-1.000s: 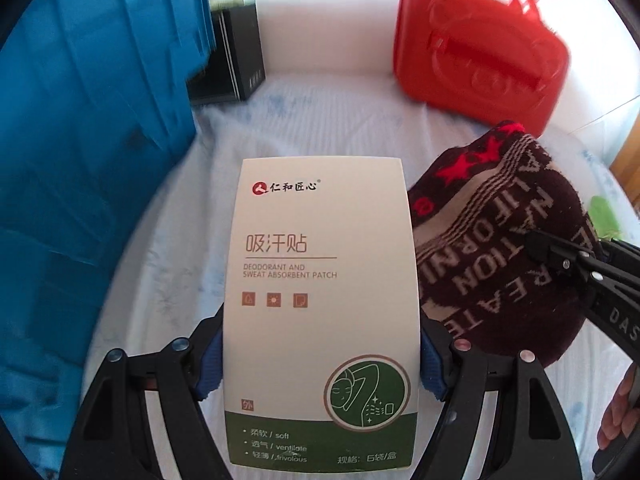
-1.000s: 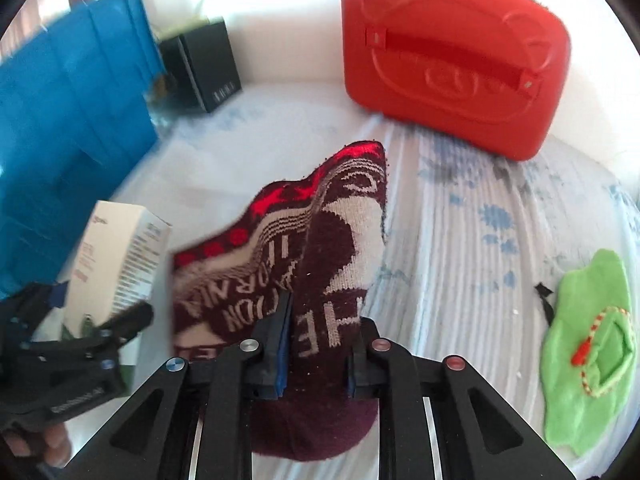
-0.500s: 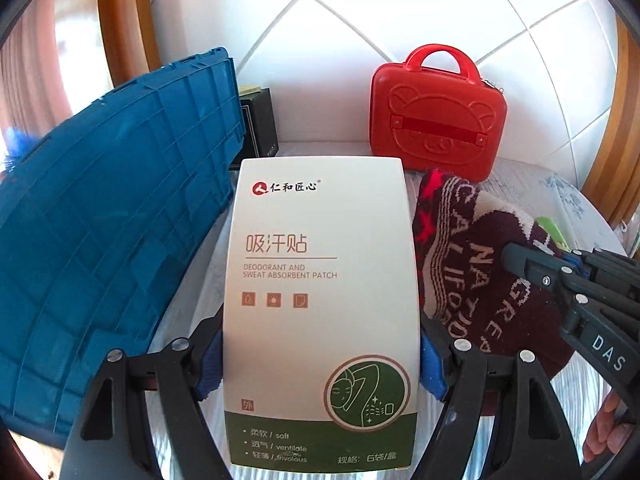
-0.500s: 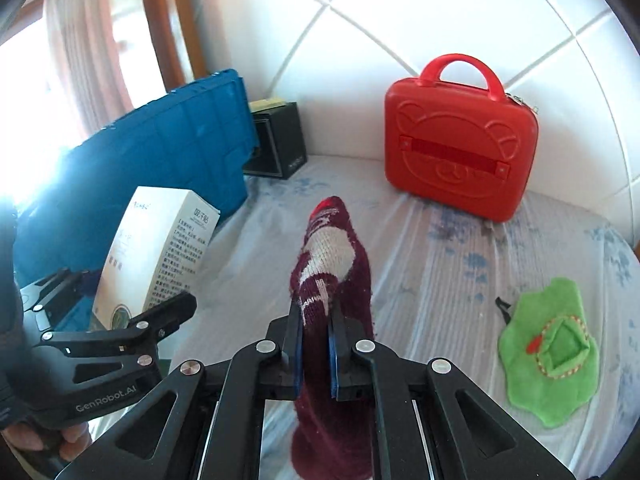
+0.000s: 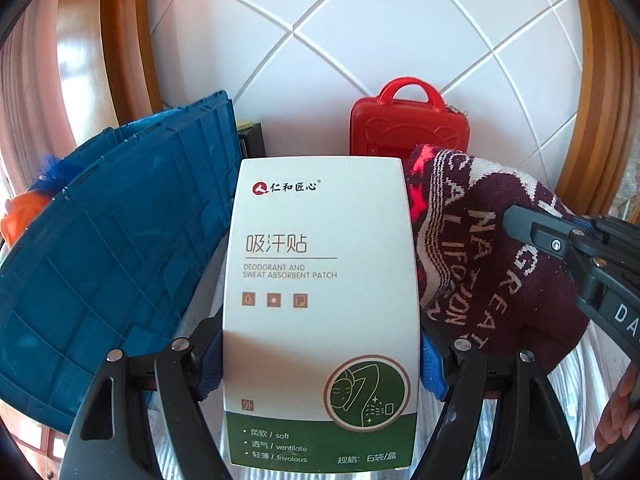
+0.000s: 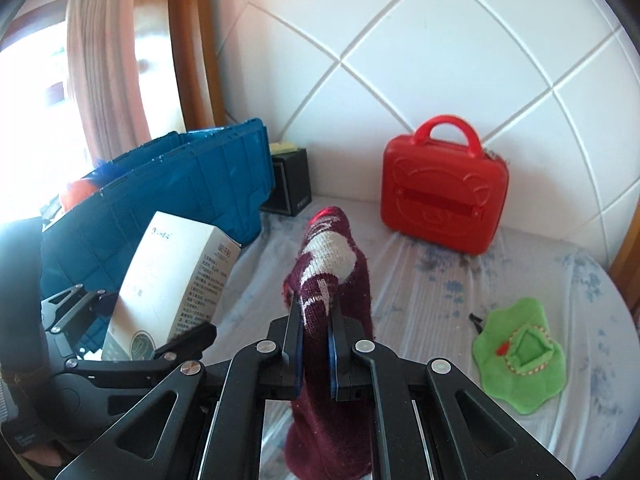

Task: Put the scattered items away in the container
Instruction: 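Lift the patch box and sock with both grippers and carry them to the crate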

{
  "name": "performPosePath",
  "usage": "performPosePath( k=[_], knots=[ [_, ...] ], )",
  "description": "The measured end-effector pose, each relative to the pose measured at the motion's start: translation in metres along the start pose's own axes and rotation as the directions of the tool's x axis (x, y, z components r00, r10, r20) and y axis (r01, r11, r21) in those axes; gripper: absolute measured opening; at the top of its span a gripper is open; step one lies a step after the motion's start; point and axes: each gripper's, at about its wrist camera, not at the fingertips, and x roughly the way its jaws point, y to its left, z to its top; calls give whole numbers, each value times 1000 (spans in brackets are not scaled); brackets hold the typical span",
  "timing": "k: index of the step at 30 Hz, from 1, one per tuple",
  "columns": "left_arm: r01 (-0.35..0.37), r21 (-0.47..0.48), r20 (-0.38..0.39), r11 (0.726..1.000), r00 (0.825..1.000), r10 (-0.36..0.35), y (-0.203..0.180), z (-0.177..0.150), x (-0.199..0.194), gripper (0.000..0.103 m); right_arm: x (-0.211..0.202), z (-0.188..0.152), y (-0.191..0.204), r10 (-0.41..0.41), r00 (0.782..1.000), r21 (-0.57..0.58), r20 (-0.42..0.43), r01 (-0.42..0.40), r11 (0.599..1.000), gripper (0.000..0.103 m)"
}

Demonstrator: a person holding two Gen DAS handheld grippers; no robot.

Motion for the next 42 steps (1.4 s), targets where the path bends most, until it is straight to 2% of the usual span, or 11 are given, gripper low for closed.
performPosePath(
  k=[9, 16, 19, 25, 28, 34, 37, 39, 42],
  knots=[
    [88, 85, 69, 992, 993, -94, 55, 0, -55, 76, -47, 15, 82, -140, 988, 32, 72, 138, 990, 9],
    [136, 118, 72, 984, 987, -145, 86, -3, -80, 76, -68, 32, 135, -179, 980, 50, 90, 175, 983, 8],
    [131, 111, 81, 985, 987, -141, 94, -5, -86, 76, -72, 39, 147, -181, 979, 29, 97, 179, 983, 8],
    [62, 77, 139, 995, 988, -72, 115, 19, -104, 76, -77, 71, 163, -148, 977, -52, 151, 158, 986, 8],
    [-11, 53, 171, 999, 985, 2, 141, 35, -115, 76, -79, 91, 179, -128, 974, -96, 186, 147, 984, 8],
    [-154, -27, 203, 988, 967, 156, 228, 57, -138, 76, -78, 142, 238, -67, 966, -156, 250, 109, 982, 8],
    [-205, -53, 189, 977, 959, 211, 281, 62, -138, 76, -70, 164, 276, -28, 961, -173, 274, 78, 982, 9],
    [-219, -65, 171, 973, 959, 228, 312, 63, -133, 76, -61, 177, 304, -2, 958, -176, 287, 55, 983, 9],
    [-204, -73, 134, 976, 968, 212, 364, 64, -120, 76, -41, 190, 347, 33, 955, -172, 294, 19, 985, 9]
  ],
)
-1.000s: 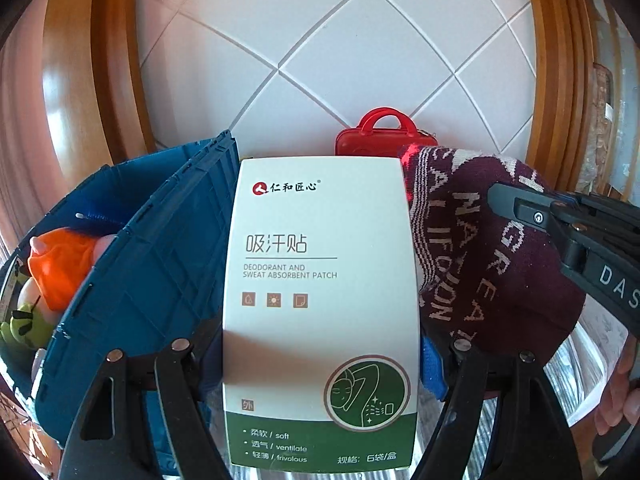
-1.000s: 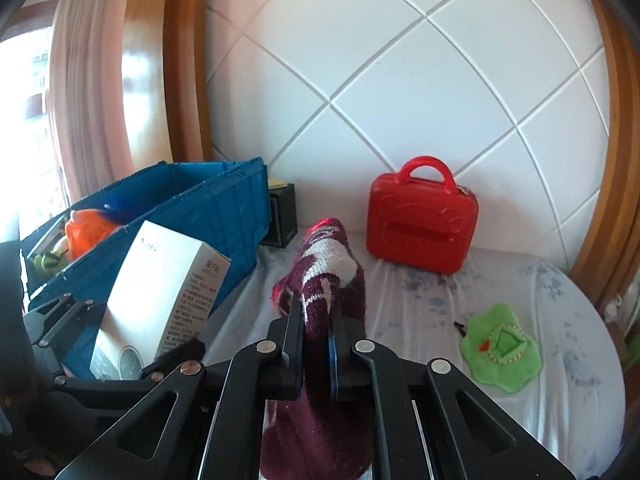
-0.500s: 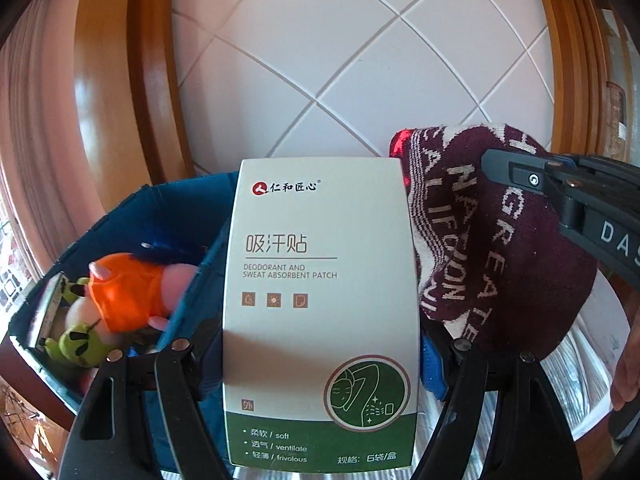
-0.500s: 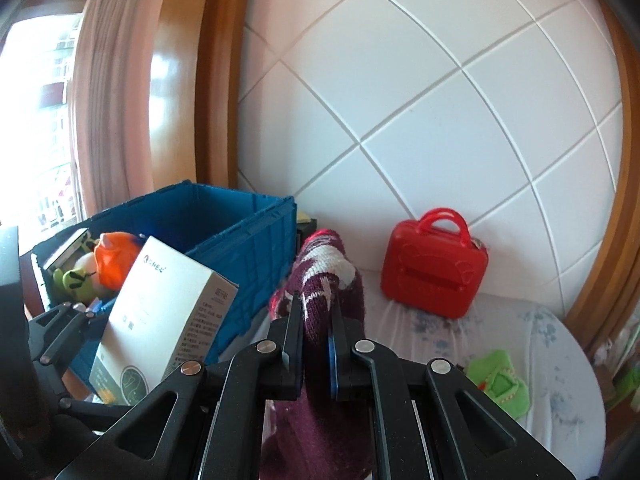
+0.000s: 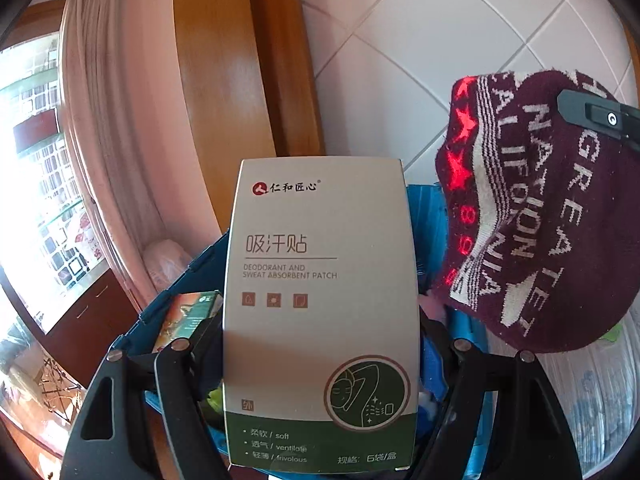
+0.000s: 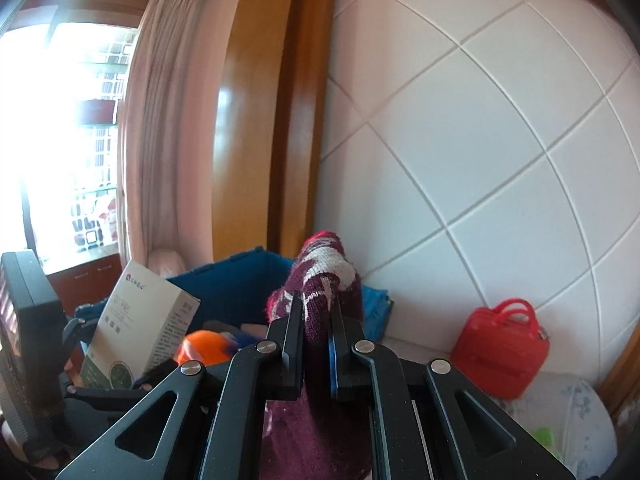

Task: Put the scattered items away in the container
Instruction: 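Lift the patch box and sock with both grippers and carry them to the crate, then open both grippers to drop the box and sock into the crate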

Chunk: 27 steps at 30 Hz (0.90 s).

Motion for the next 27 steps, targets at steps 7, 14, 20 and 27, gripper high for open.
performPosePath(
  k=[7, 14, 20, 27],
  knots=[
    [75, 11, -170, 997, 983, -72, 60, -6, 93, 76, 75, -9, 70, 124, 987, 97, -103, -114, 989, 9],
    [110, 46, -250, 993, 964, -95, 78, -23, 137, 88, 134, -71, 106, 126, 937, 107, -327, -96, 990, 9],
    [144, 62, -264, 988, 957, -123, 79, -33, 151, 91, 143, -99, 100, 90, 899, 110, -428, -47, 993, 11],
    [172, 67, -208, 983, 966, -155, 61, -34, 110, 91, 133, -103, 93, 59, 906, 116, -418, -11, 993, 37]
  ],
)
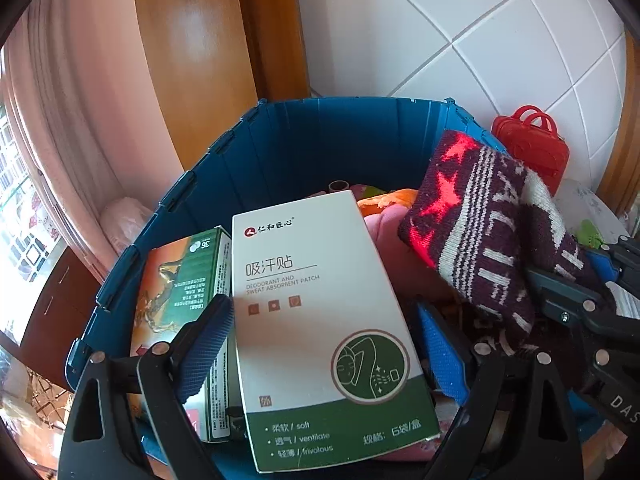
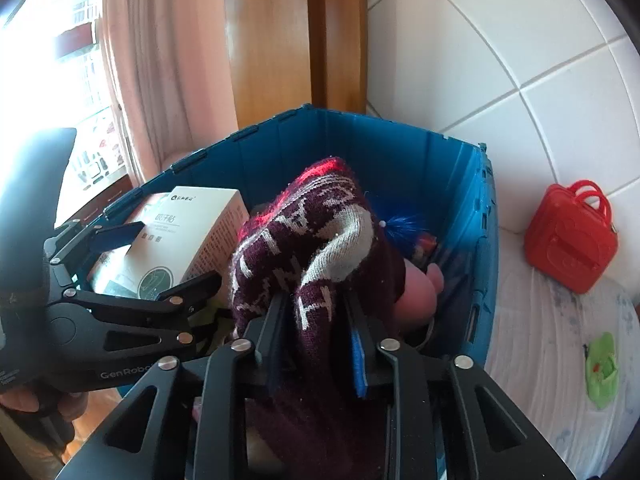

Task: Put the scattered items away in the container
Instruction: 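Open both grippers to drop the box and sock into the crate, then move both grippers back toward the green plush frog hat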

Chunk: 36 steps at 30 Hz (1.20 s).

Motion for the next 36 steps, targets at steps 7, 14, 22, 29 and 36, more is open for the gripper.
performPosePath(
  k=[7, 14, 22, 29, 36],
  knots=[
    [8, -66, 69, 998, 998, -3, 16, -6, -34, 92, -22, -3, 0, -30, 999, 13, 40, 29, 999, 98],
    [-13, -146, 158, 989, 987, 36, 32, -24, -62, 98, -50, -18, 3, -60, 995, 4, 78, 60, 998, 103],
    [26, -231, 204, 973, 979, 23, 35, -39, -80, 100, -86, -45, -8, -55, 989, 47, 136, 49, 998, 103],
    [32, -235, 266, 972, 964, 33, -21, -52, -126, 100, -127, -80, -54, -58, 983, 107, 176, 40, 993, 103],
    [114, -185, 323, 976, 945, -49, -141, -68, -169, 100, -196, -138, -136, -130, 972, 135, 197, 104, 985, 103]
  ],
)
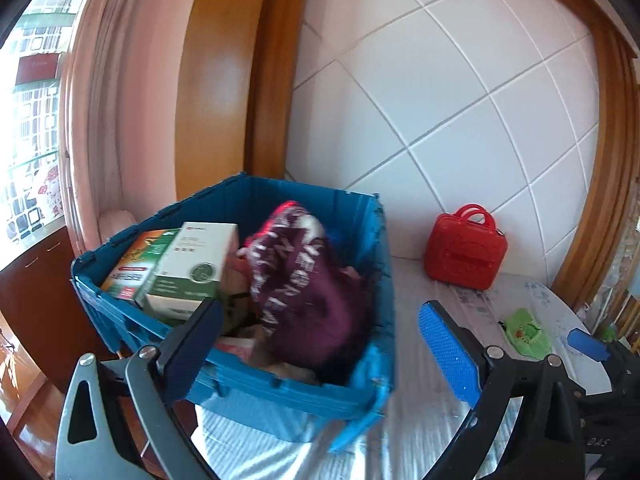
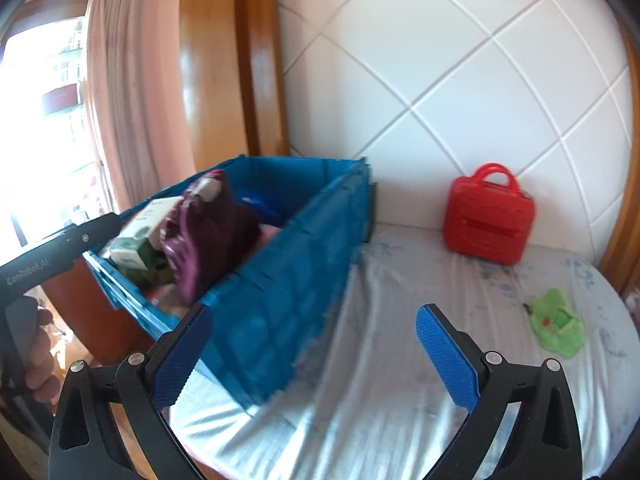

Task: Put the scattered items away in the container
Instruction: 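Move both grippers back toward the green plush frog hat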

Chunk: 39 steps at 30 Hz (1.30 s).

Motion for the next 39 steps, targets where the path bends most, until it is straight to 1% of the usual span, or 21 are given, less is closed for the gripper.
performPosePath(
  k=[3, 6, 8, 11, 13, 16, 20, 24, 26, 27, 28, 30, 31, 33, 35, 36, 38, 39],
  knots=[
    [79, 41, -19, 996, 997, -79, -64, -18, -8, 100, -31, -20, -56, -54, 998, 42, -10, 55, 998, 103],
    [149, 93, -57, 984, 988, -144, -123, -38, -7, 100, -61, -48, -118, -139, 990, 94, -37, 142, 985, 103],
    [177, 136, -101, 975, 981, -164, -158, -48, -1, 100, -76, -63, -151, -183, 981, 138, -61, 190, 972, 103],
    [206, 189, -159, 960, 971, -177, -205, -60, 16, 100, -97, -89, -207, -259, 960, 210, -105, 276, 938, 103],
    [233, 206, -194, 950, 962, -194, -231, -67, 31, 100, -105, -102, -236, -302, 944, 254, -132, 327, 910, 103],
    [275, 211, -238, 938, 945, -223, -264, -76, 53, 100, -113, -117, -273, -342, 923, 314, -175, 381, 870, 103],
    [333, 215, -281, 918, 921, -268, -303, -84, 83, 100, -116, -121, -307, -385, 900, 333, -205, 434, 837, 103],
    [372, 208, -320, 905, 900, -296, -336, -87, 117, 100, -96, -108, -336, -407, 883, 314, -234, 465, 828, 103],
    [383, 217, -330, 898, 894, -302, -355, -93, 135, 100, -85, -108, -348, -399, 886, 319, -238, 459, 829, 103],
    [381, 222, -342, 898, 892, -295, -363, -96, 142, 100, -77, -109, -359, -396, 885, 320, -246, 460, 828, 103],
    [382, 225, -364, 896, 886, -286, -373, -102, 152, 100, -70, -112, -368, -392, 883, 324, -257, 461, 826, 103],
    [395, 234, -416, 889, 867, -275, -395, -115, 173, 100, -49, -122, -395, -367, 880, 338, -301, 458, 822, 103],
    [391, 243, -432, 888, 863, -262, -404, -121, 181, 100, -38, -126, -408, -358, 877, 339, -320, 459, 821, 103],
    [370, 248, -450, 895, 862, -232, -419, -133, 198, 100, -18, -132, -432, -340, 873, 334, -349, 455, 825, 103],
    [359, 226, -474, 906, 853, -220, -436, -144, 214, 100, 11, -137, -466, -307, 872, 328, -381, 438, 837, 103],
    [350, 217, -477, 911, 852, -214, -443, -148, 220, 100, 22, -139, -478, -292, 873, 327, -389, 428, 843, 103],
    [303, 196, -474, 933, 862, -180, -459, -154, 239, 100, 52, -139, -511, -242, 880, 320, -410, 387, 865, 103],
    [294, 183, -476, 938, 861, -177, -465, -157, 248, 100, 68, -138, -527, -219, 882, 316, -417, 367, 875, 103]
  ],
)
